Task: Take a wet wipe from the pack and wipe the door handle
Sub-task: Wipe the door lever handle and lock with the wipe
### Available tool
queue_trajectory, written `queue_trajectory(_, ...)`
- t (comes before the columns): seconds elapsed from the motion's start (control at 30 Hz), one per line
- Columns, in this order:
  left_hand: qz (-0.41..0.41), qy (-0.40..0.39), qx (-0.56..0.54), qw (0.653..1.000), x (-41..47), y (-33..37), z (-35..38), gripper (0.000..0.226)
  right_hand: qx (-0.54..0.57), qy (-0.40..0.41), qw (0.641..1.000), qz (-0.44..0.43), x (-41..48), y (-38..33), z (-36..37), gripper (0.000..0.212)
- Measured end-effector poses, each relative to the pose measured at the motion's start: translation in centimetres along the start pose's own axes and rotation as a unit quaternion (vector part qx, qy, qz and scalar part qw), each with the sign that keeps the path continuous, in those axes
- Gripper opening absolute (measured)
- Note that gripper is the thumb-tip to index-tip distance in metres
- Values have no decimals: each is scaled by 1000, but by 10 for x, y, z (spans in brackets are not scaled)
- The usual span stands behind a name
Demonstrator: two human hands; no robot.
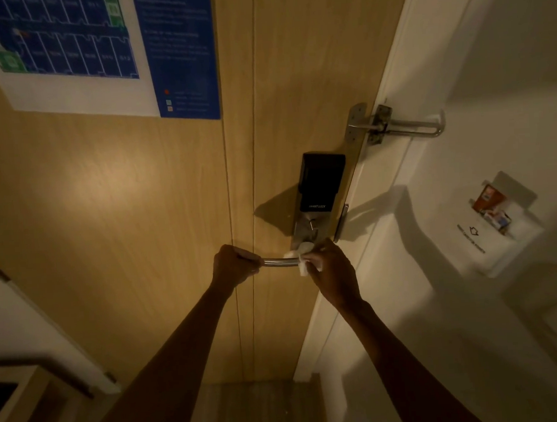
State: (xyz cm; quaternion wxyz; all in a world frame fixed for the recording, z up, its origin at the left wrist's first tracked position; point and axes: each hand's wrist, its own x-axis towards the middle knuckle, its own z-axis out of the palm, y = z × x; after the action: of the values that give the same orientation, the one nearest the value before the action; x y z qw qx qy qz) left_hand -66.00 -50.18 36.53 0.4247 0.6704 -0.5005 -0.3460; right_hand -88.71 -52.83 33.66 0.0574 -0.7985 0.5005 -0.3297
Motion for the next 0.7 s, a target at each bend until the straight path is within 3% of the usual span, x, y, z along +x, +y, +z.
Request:
queue_trajectory(0.2, -14, 7, -7, 1000, -2, 3, 1, 5, -14, -43, 999, -24, 1, 3, 6, 43)
queue_trajectory(0.37, 7, 4, 9, 1000, -1, 4, 0, 5, -34, -19, 999, 3, -4, 5, 3, 34)
queue_trajectory(0.5, 32, -24, 32, 999, 4, 4, -4, 6, -69, -9, 997, -35, -5, -15, 7, 32)
queue_trajectory(0.7, 10, -38, 19, 999, 7, 5, -8, 9, -56, -17, 998, -33, 2, -22, 4, 33)
